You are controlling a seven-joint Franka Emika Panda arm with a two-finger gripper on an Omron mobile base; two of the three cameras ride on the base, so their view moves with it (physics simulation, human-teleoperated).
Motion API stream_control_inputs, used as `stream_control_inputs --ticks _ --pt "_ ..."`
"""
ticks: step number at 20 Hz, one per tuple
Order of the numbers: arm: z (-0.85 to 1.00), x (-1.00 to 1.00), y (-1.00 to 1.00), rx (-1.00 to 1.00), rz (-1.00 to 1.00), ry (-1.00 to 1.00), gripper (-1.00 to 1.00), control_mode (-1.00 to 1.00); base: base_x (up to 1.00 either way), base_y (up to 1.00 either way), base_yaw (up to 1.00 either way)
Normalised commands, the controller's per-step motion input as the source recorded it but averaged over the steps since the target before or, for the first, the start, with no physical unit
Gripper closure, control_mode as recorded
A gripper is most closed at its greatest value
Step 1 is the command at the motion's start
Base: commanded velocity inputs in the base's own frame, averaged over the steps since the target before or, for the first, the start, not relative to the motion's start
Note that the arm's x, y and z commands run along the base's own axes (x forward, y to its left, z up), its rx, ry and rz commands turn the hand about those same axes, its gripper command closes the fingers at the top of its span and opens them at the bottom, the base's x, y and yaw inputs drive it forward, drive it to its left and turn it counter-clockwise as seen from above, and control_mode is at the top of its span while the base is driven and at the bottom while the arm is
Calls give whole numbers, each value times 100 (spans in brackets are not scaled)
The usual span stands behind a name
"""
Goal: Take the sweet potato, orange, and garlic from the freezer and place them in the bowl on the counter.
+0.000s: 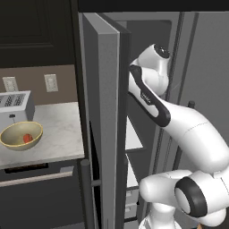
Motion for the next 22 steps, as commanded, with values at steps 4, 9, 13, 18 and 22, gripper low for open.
stream_control_inputs --ticks 4,9,13,18,22 --pt "0 20 0 0 0 0 -100 -100 0 0 0" --pt "0 22 0 0 0 0 -100 -100 0 0 0" --pt "-2 15 0 0 0 0 -100 -100 0 0 0" --pt "-9 9 0 0 0 0 -100 -100 0 0 0" --pt "-12 12 3 0 0 0 -100 -100 0 0 0"
